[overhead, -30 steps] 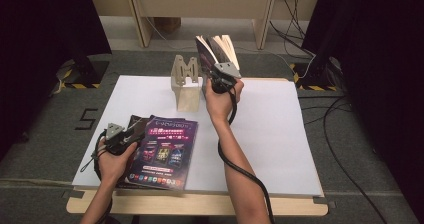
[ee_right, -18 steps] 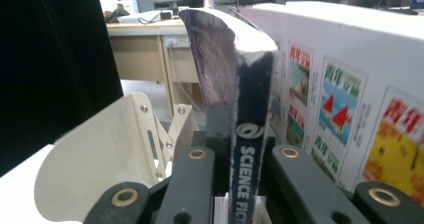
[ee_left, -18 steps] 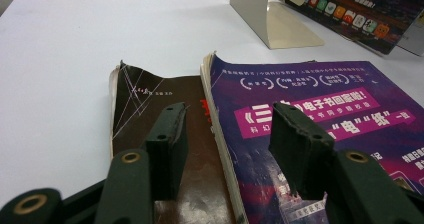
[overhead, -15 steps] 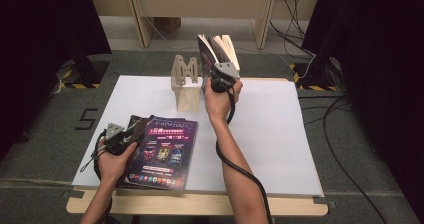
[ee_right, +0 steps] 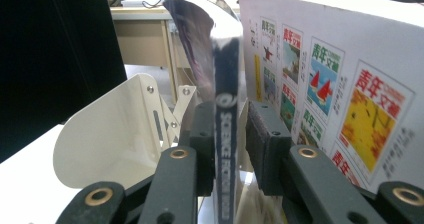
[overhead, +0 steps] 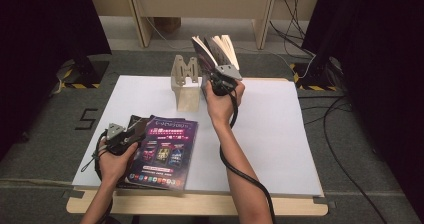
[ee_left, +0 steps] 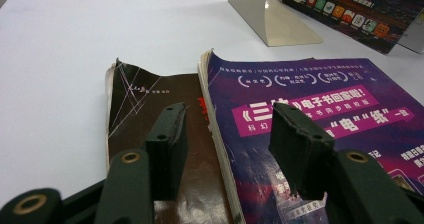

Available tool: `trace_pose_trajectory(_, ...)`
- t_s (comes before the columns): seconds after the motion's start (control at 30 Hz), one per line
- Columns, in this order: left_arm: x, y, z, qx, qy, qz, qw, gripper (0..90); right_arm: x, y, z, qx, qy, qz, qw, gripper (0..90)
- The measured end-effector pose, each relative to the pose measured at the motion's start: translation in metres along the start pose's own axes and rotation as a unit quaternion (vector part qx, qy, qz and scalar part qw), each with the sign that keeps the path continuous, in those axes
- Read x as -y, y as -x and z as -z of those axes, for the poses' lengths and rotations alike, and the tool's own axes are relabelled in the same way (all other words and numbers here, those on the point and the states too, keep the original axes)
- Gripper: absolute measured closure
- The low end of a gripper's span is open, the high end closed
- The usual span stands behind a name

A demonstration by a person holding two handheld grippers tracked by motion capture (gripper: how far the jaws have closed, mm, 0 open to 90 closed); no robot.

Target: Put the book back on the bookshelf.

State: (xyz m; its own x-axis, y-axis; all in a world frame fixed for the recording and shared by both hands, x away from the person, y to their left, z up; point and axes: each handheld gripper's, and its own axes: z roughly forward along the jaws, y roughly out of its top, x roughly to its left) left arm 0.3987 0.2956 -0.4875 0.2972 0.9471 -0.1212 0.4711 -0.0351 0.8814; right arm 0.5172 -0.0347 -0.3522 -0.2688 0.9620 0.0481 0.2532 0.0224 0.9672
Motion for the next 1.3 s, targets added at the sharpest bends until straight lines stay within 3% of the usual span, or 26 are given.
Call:
trace_pose_trajectory(0.2, 0.0000, 0.0008, -0.0002, 0.000, -0.001, -0.001, 1.0000, 48.4, 0.0009, -0.0008, 0.0022, -0.008, -0.005, 0.002, 1.0000, 73.4)
trace_pose_trajectory(0.3, 0.0000, 0.0006, 0.0000, 0.000, -0.001, -0.001, 1.0000, 48.4, 0.0005, -0.0013, 0.0033, -0.011, -0.008, -0.008, 0.9999, 73.9)
trace_pose_trajectory(0.5, -0.0002, 0.0006, 0.0001, 0.001, -0.001, -0.001, 1.0000, 48.4, -0.0004, -0.0001, 0.0042, -0.015, -0.012, -0.009, 0.9998, 82.0)
trace_pose_trajectory(0.77, -0.0004, -0.0004, 0.0005, 0.000, 0.000, 0.000, 1.0000, 48.4, -0.0014, 0.0015, 0.0033, -0.014, -0.011, -0.018, 0.9997, 84.1)
trace_pose_trajectory(0.97, -0.0006, -0.0007, 0.0008, 0.000, 0.000, 0.000, 1.0000, 48.4, -0.0012, 0.0028, 0.0025, -0.019, -0.007, -0.035, 0.9992, 84.2)
trace_pose_trajectory(1.13, -0.0005, -0.0006, 0.0007, 0.000, 0.000, 0.000, 1.0000, 48.4, -0.0015, 0.0041, 0.0030, -0.016, -0.012, -0.029, 0.9994, 83.7)
trace_pose_trajectory(1.3, -0.0003, 0.0002, 0.0003, 0.000, -0.001, -0.001, 1.0000, 48.4, 0.0006, 0.0037, 0.0057, -0.013, -0.010, -0.021, 0.9996, 76.4)
